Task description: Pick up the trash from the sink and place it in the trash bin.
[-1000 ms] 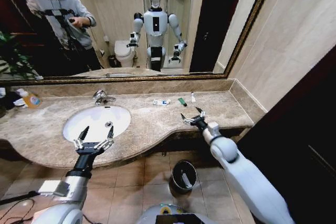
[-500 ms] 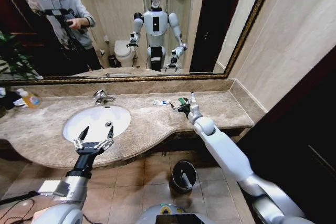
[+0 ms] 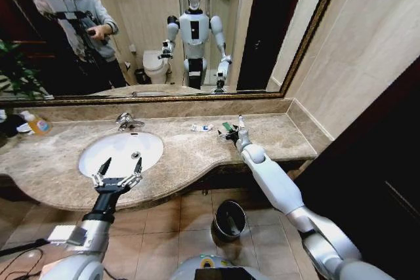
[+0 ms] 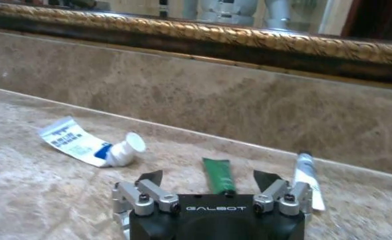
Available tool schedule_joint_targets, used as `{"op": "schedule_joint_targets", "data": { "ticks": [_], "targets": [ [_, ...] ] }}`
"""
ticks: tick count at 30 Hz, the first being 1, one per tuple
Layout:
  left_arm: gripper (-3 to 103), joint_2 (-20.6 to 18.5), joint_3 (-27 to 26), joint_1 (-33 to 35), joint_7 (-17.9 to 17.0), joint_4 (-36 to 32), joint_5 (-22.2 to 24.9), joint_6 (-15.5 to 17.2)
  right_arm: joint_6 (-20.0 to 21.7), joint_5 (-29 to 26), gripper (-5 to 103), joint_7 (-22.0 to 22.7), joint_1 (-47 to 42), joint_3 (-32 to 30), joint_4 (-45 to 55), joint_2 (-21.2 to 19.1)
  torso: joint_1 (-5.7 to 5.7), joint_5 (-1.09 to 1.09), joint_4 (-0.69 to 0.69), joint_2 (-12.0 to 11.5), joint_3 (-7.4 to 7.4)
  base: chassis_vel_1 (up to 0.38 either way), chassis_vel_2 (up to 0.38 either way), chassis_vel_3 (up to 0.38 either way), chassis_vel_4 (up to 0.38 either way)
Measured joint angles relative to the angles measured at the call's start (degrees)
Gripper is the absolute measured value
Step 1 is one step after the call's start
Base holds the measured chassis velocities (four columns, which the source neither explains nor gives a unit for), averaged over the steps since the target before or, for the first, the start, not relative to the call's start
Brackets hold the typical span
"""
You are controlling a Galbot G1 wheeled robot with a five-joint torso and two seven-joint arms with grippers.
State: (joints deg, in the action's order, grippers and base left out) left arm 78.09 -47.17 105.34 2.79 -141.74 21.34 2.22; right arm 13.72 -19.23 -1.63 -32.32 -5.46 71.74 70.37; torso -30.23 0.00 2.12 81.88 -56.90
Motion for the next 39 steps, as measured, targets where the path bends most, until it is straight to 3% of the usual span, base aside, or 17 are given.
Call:
{"op": "schedule_joint_targets", "data": {
  "ticks": [2, 4, 7, 9, 16, 24, 35, 38, 39],
  "targets": [
    [100, 0.00, 0.00, 0.00, 0.00, 0.00, 0.00, 0.00, -0.19, -0.01, 80, -0.32, -1.12, -1.16, 0.16, -0.72, 0.00, 0.00, 0.00, 0.00, 0.00, 0.000, 0.000, 0.000, 0.000],
    [100, 0.00, 0.00, 0.00, 0.00, 0.00, 0.00, 0.00, -0.22, 0.02, 80, -0.39, -1.75, -1.89, 0.41, -1.02, 0.00, 0.00, -0.01, 0.00, 0.00, 0.000, 0.000, 0.000, 0.000],
    [100, 0.00, 0.00, 0.00, 0.00, 0.00, 0.00, 0.00, -0.25, 0.21, 64, -0.46, -3.09, -3.55, 1.11, -1.57, 0.00, 0.00, -0.02, 0.00, 0.00, 0.000, 0.000, 0.000, 0.000],
    [100, 0.00, 0.00, 0.00, 0.00, 0.00, 0.00, 0.00, -0.26, 0.21, 58, -0.51, -3.34, -3.74, 1.20, -1.70, 0.01, 0.01, -0.02, 0.01, 0.00, 0.000, 0.000, 0.000, 0.000],
    [100, 0.00, 0.00, 0.00, 0.00, 0.00, 0.00, 0.00, -0.65, -0.17, 37, -0.83, -3.52, -3.64, 1.71, -1.90, 0.00, 0.00, -0.01, 0.01, 0.00, 0.000, 0.000, 0.000, 0.000],
    [100, 0.00, 0.00, 0.00, 0.00, 0.00, 0.00, 0.00, -0.68, -0.08, 5, -1.18, -2.89, -2.29, 1.94, -0.96, 0.00, 0.00, 0.00, 0.01, 0.00, 0.000, 0.000, 0.000, 0.000],
    [100, 0.00, 0.00, 0.00, 0.00, 0.00, 0.00, 0.00, -0.63, -0.79, 0, -0.28, -3.12, -2.12, 3.80, -1.22, 0.00, 0.00, -0.01, 0.01, 0.00, 0.000, 0.000, 0.000, 0.000],
    [100, 0.00, 0.00, 0.00, 0.00, -0.01, 0.00, 0.00, -0.50, -0.88, 16, -0.06, -2.82, -1.79, 3.76, -1.10, 0.00, 0.00, -0.01, 0.01, 0.00, 0.000, 0.000, 0.000, 0.000],
    [100, 0.00, 0.00, 0.00, 0.00, 0.00, 0.00, 0.00, -0.50, -0.83, 16, -0.06, -2.60, -1.68, 3.46, -1.04, 0.00, 0.00, -0.01, 0.01, 0.00, 0.000, 0.000, 0.000, 0.000]
  ]
}}
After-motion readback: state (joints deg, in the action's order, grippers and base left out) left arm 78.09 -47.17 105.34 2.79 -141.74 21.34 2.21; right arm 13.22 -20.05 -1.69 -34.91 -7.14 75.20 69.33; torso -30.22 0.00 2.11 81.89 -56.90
